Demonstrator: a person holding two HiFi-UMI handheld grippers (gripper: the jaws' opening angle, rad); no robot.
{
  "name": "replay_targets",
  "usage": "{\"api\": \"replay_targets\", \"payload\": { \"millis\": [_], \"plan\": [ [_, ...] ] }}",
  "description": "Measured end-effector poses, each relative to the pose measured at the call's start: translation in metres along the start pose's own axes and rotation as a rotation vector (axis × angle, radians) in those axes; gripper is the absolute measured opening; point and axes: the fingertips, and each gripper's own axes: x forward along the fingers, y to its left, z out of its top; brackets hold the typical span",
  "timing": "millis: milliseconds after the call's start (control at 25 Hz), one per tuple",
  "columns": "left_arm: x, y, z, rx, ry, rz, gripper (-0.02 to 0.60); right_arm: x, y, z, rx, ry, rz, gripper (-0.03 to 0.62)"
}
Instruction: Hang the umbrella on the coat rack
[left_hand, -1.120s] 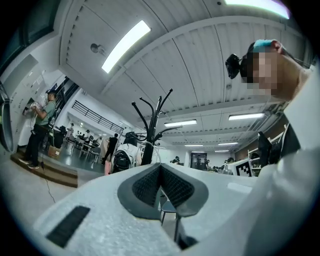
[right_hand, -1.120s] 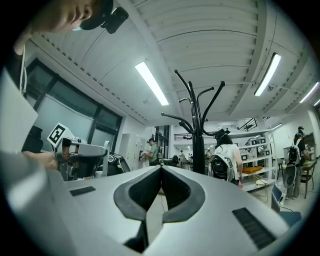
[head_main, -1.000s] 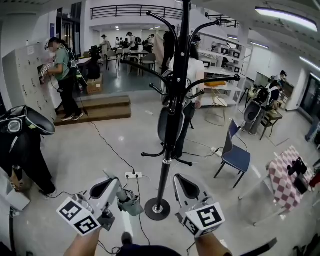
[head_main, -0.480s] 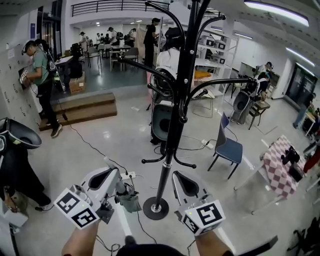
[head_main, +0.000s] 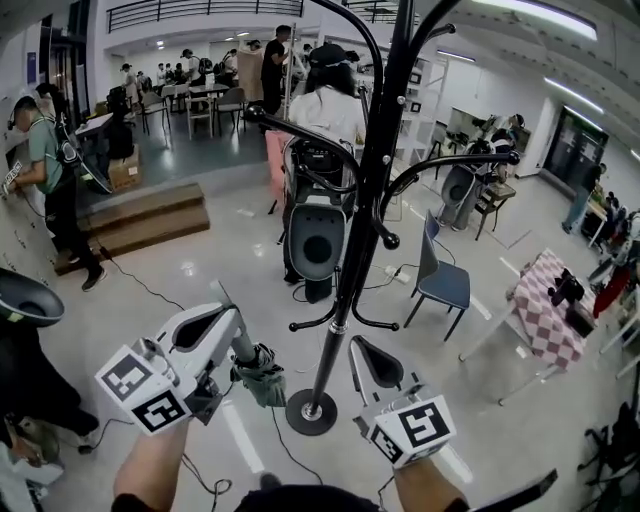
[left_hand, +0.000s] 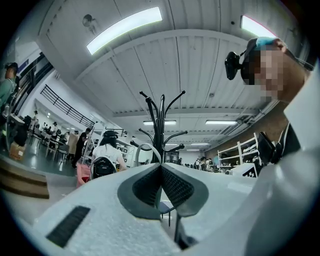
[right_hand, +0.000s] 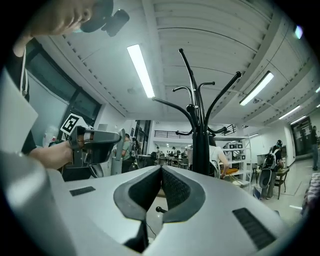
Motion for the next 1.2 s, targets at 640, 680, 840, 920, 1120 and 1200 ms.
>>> {"api": "replay_targets", "payload": {
  "millis": [640,680,840,920,1120,1200],
  "plan": [
    [0.038,0.062,0.006,-0.026,0.038,-0.142,0.011,0.037,0.001,-0.001,-0.019,0.036,-0.117,0.006],
    [0.042,0.066,0.007,-0.022,0.037,-0.144,0.009,0.040,0.000,-0.002,-0.019,0.038,-0.113,0.006],
    [0.055,0.076,0.011,-0.022,0.045,-0.162,0.009,0.050,-0.004,-0.004,-0.013,0.037,-0.106,0.006],
    [0.061,0.080,0.011,-0.031,0.051,-0.169,0.009,0.055,-0.007,-0.002,-0.010,0.028,-0.105,0.006],
    [0.086,0.086,0.014,-0.020,0.072,-0.184,0.009,0.063,-0.021,0.005,-0.008,0.003,-0.101,0.006],
    [0.097,0.089,0.014,-0.022,0.073,-0.190,0.009,0.065,-0.029,0.005,-0.007,-0.003,-0.103,0.006]
  ]
}}
